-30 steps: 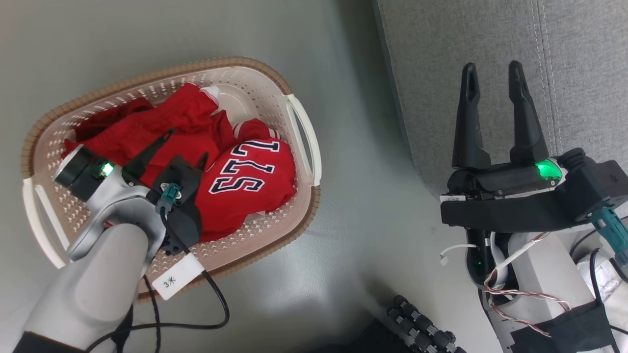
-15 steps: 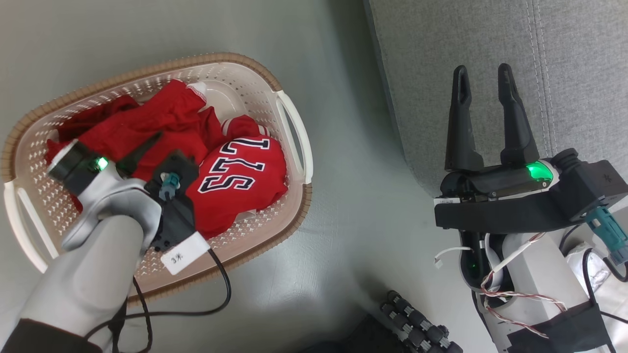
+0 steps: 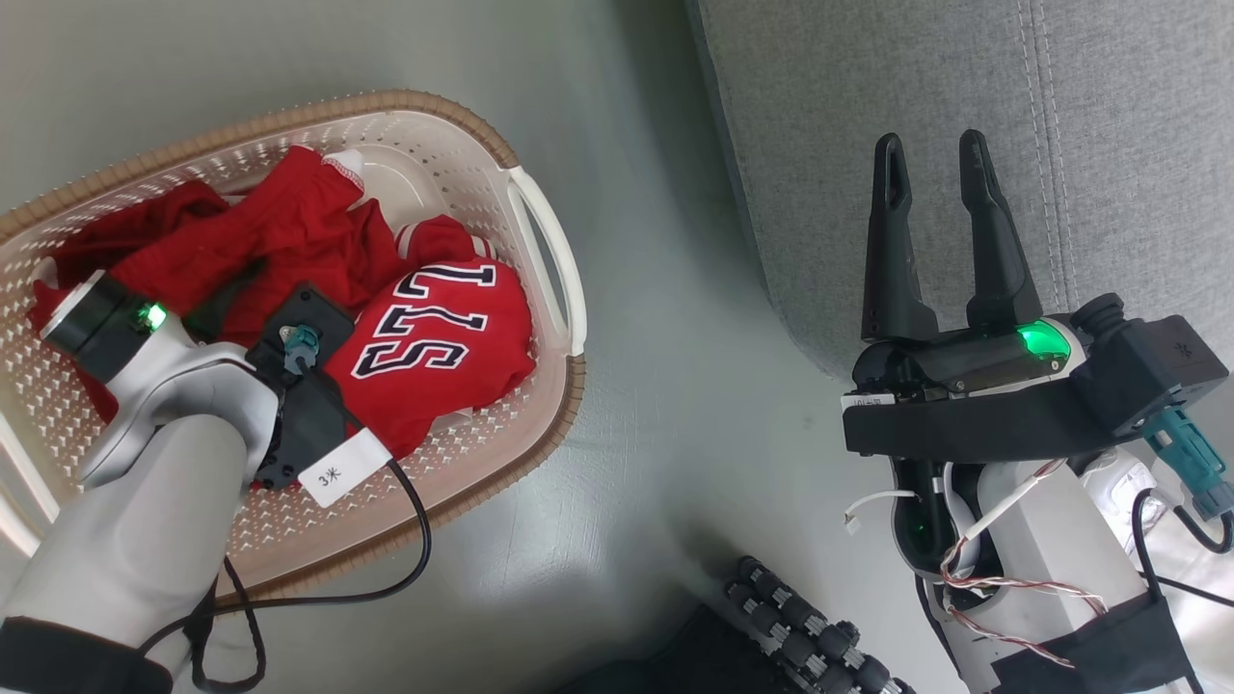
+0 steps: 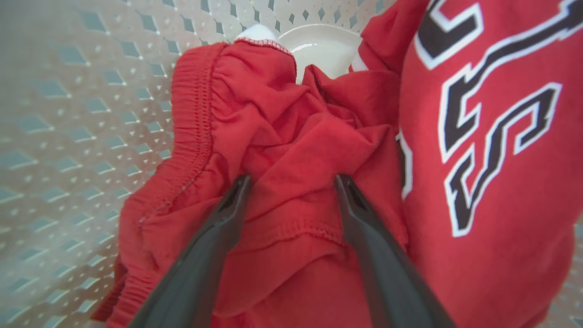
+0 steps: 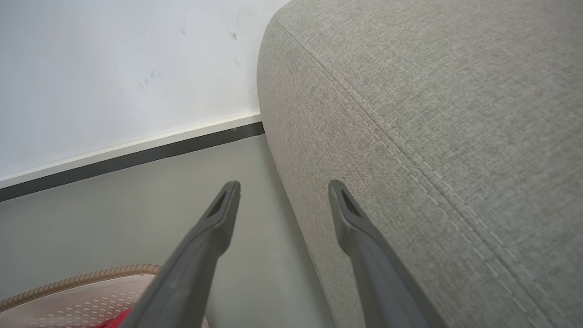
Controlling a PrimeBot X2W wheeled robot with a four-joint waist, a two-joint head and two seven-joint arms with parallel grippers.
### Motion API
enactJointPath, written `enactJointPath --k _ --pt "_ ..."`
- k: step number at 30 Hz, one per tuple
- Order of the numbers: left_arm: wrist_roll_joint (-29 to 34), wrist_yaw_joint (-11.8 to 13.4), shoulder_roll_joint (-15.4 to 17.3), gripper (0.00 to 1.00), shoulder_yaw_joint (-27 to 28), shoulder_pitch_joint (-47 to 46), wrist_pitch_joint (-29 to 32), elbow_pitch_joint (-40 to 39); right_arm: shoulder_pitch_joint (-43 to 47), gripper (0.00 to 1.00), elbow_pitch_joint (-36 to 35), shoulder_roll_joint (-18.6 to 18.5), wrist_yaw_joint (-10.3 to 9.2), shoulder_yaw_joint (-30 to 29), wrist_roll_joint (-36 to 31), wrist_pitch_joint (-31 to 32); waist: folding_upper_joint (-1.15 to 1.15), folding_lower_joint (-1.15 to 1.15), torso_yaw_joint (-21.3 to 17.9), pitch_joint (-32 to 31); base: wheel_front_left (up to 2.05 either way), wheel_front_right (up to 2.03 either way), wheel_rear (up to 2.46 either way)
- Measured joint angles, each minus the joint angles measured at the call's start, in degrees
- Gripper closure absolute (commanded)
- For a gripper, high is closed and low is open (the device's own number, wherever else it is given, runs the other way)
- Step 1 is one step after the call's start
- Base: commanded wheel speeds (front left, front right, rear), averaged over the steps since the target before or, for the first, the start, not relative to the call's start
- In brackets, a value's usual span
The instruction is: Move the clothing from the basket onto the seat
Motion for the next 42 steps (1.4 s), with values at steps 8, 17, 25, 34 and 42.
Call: enactJointPath --k 8,17,25,34,42 --pt "-0.2 0.7 -1.0 1.00 0.1 -0.2 -0.3 1.1 0.0 0.00 0.8 0.0 0.00 -0.3 0.5 0.0 0.00 0.00 -0.3 -0.3 0.00 0.00 0.00" --pt "-2.2 1.2 -4.9 1.00 0.3 0.0 -3.7 1.0 -0.2 0.00 2.5 0.0 0.00 -1.5 0.2 0.0 0.00 0.00 0.8 -2.8 0.00 0.00 0.00" --pt "-4.3 1.2 -8.9 1.00 0.3 2.3 -8.4 -0.2 -1.1 0.00 5.2 0.0 0.00 -3.4 -2.3 0.0 0.00 -0.01 2.7 -6.6 0.00 0.00 0.00" --pt "-7.4 0.6 -12.5 1.00 0.3 3.7 -13.9 -2.3 -1.1 0.00 9.1 0.0 0.00 -5.9 -5.8 0.0 0.00 -0.01 5.9 -12.7 0.00 0.00 0.00" --pt "-9.3 -0.3 -12.8 1.00 0.2 3.5 -15.1 -4.3 -1.1 0.00 12.1 -0.2 0.00 -7.0 -7.2 0.0 0.00 -0.01 9.3 -19.0 0.00 0.00 0.00"
